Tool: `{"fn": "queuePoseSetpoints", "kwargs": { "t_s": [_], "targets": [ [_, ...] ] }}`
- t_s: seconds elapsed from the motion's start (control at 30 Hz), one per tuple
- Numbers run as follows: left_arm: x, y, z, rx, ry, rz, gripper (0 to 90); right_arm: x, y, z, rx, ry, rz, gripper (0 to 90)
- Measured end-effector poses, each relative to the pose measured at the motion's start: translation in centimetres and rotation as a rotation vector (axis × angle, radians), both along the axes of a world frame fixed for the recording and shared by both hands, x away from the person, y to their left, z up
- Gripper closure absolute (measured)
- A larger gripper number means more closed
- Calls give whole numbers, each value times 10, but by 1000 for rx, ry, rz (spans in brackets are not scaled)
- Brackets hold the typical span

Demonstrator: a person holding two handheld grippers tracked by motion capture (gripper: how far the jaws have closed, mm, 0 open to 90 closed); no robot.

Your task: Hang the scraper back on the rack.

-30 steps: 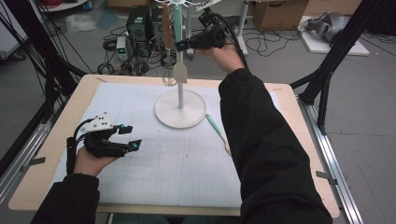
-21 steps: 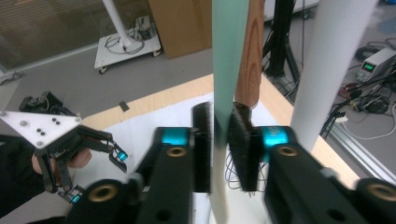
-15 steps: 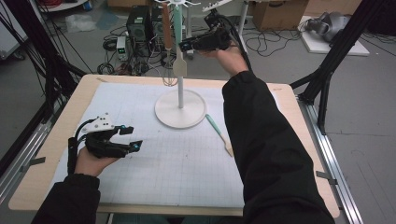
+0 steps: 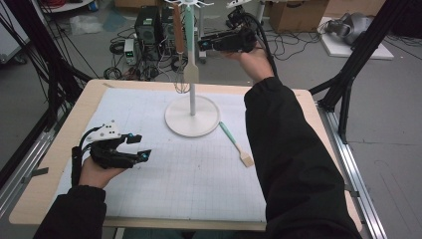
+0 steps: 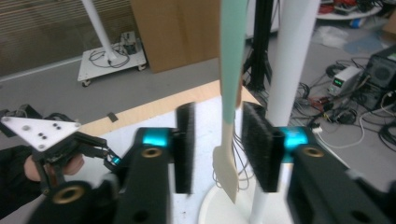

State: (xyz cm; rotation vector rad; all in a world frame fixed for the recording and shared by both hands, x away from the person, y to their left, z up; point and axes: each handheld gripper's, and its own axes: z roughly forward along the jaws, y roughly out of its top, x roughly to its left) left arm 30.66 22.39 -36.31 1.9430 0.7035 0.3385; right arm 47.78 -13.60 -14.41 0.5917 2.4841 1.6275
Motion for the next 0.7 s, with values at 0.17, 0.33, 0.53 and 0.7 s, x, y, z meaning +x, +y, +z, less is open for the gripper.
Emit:
{"fn": "queuePoseSetpoints", "kwargs": {
  "t_s": [0.17, 0.33, 0.53, 0.7],
  "targets": [
    [0, -1, 0, -4, 0, 0, 334, -3, -2, 3, 9, -15, 24, 781],
    [-1, 0, 1, -5, -2, 3, 334, -5, -4, 7, 42, -13, 45, 835],
    [-1, 1, 2, -1, -5, 4, 334, -8, -5, 17, 19, -24, 43, 891],
    [0, 1, 2, -12, -5, 5, 334, -9, -6, 25, 22, -31, 53, 892]
  ]
}}
